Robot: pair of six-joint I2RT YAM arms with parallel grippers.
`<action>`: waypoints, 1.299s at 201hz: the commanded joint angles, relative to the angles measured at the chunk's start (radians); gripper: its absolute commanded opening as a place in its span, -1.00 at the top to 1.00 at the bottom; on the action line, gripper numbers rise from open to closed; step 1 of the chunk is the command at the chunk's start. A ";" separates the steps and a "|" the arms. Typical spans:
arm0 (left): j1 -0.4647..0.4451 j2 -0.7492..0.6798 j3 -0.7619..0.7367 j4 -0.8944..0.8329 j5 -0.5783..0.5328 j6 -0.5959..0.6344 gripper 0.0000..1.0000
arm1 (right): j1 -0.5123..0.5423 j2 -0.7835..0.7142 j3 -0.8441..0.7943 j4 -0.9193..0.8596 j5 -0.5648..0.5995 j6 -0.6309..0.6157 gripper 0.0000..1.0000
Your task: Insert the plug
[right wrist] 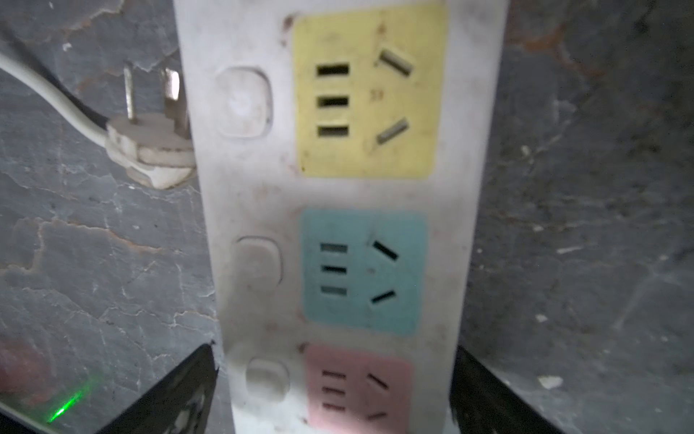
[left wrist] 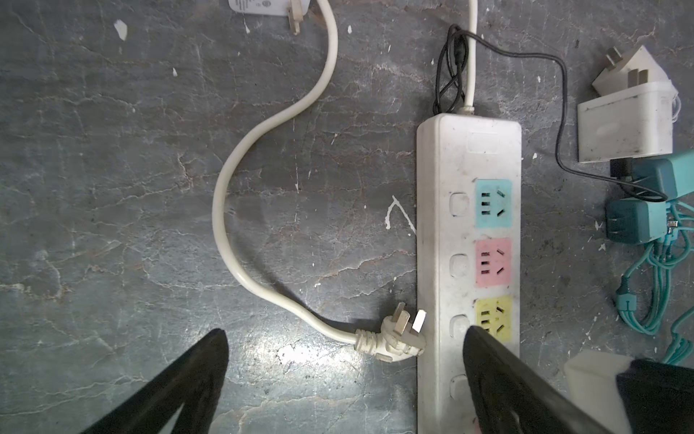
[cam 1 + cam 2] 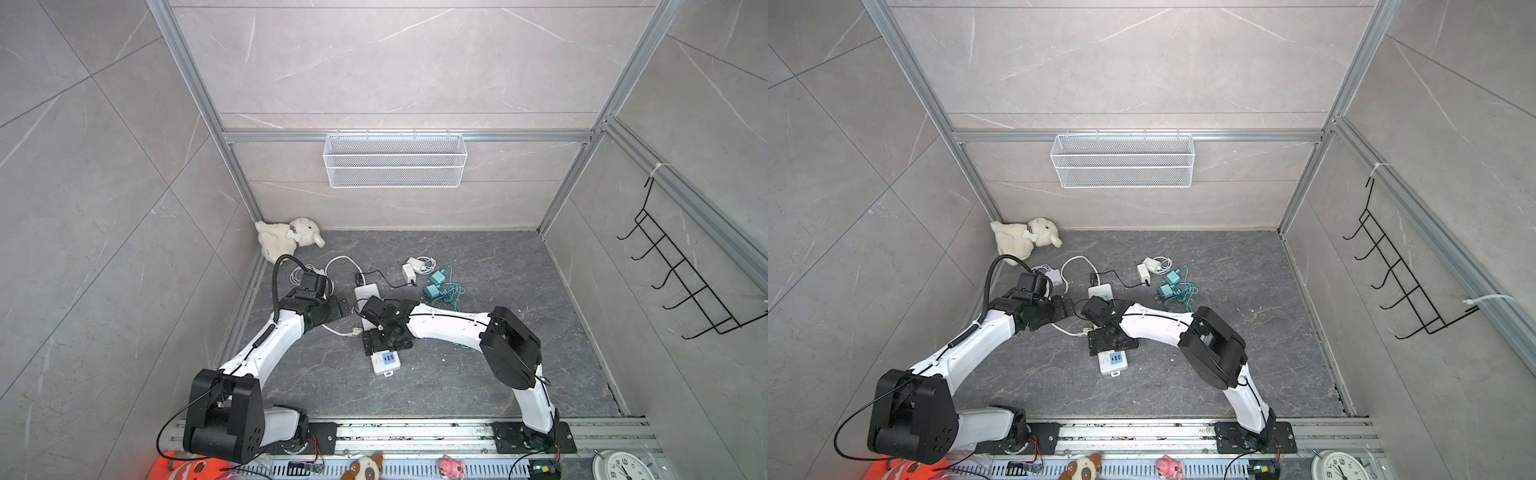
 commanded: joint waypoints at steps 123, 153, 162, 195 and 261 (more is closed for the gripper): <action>-0.331 0.098 0.073 -0.061 -0.084 -0.210 -1.00 | -0.327 -0.378 -0.276 -0.016 0.012 -0.212 -0.93; -0.332 0.217 0.183 -0.102 -0.145 -0.189 -1.00 | -0.379 -0.423 -0.327 0.000 -0.022 -0.248 -0.92; -0.329 0.262 0.232 -0.127 -0.160 -0.174 -1.00 | -0.389 -0.433 -0.339 0.006 -0.031 -0.252 -0.92; -0.311 0.400 0.341 -0.122 -0.131 -0.170 -1.00 | -0.412 -0.457 -0.382 0.031 -0.067 -0.277 -0.92; -0.299 0.559 0.449 -0.115 -0.095 -0.172 -1.00 | -0.449 -0.499 -0.439 0.062 -0.096 -0.336 -0.93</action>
